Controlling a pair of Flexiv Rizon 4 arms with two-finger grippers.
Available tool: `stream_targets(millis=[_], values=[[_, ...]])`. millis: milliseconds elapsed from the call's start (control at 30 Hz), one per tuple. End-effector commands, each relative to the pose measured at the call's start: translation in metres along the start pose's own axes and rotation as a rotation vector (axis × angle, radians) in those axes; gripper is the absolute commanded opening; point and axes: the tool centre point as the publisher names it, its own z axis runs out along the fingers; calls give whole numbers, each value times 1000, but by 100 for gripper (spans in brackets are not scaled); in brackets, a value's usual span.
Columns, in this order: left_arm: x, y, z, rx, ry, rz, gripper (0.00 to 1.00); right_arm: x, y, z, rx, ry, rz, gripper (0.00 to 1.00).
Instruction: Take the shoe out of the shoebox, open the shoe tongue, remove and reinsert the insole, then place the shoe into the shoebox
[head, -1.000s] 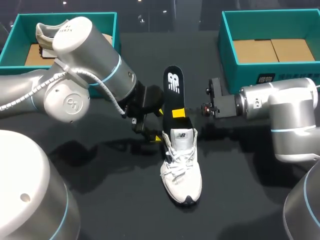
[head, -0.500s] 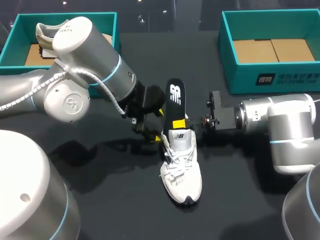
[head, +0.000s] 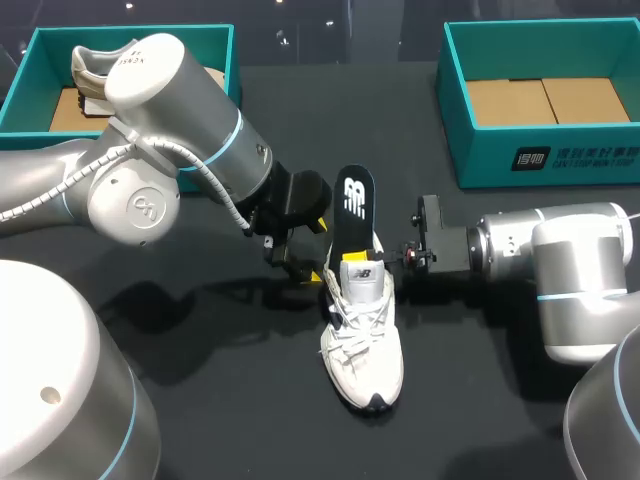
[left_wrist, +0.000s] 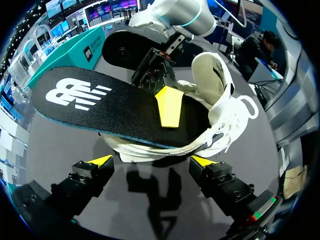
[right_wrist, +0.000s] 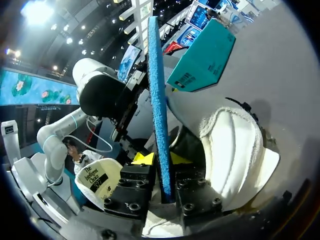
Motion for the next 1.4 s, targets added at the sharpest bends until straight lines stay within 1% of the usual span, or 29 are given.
stream_targets(millis=[33, 100, 200, 533, 567, 633, 667, 700, 800, 967, 1200, 1400], values=[[0, 0, -1, -1, 0, 0, 100, 14, 3, -3, 1, -22, -28, 33], [0, 0, -1, -1, 0, 0, 100, 18, 9, -4, 8, -29, -48, 33], [0, 0, -1, -1, 0, 0, 100, 22, 18, -6, 21, -32, -70, 30], [0, 0, -1, -1, 0, 0, 100, 17, 37, -9, 50, -38, -95, 28], [0, 0, -1, -1, 0, 0, 100, 16, 38, -9, 52, -38, -94, 25], [0, 0, -1, -1, 0, 0, 100, 14, 40, -10, 52, -43, -85, 17], [0, 0, -1, -1, 0, 0, 100, 13, 40, -10, 51, -44, -81, 6], [0, 0, -1, -1, 0, 0, 100, 12, 40, -10, 51, -44, -77, 0], [0, 0, -1, -1, 0, 0, 100, 9, 37, -10, 53, -50, -62, 0], [0, 0, -1, -1, 0, 0, 100, 4, 19, -10, 47, -59, -25, 0], [0, 0, -1, -1, 0, 0, 100, 4, -6, -8, 44, -82, 13, 0], [0, 0, -1, -1, 0, 0, 100, 5, -16, -9, 41, -88, 32, 0]])
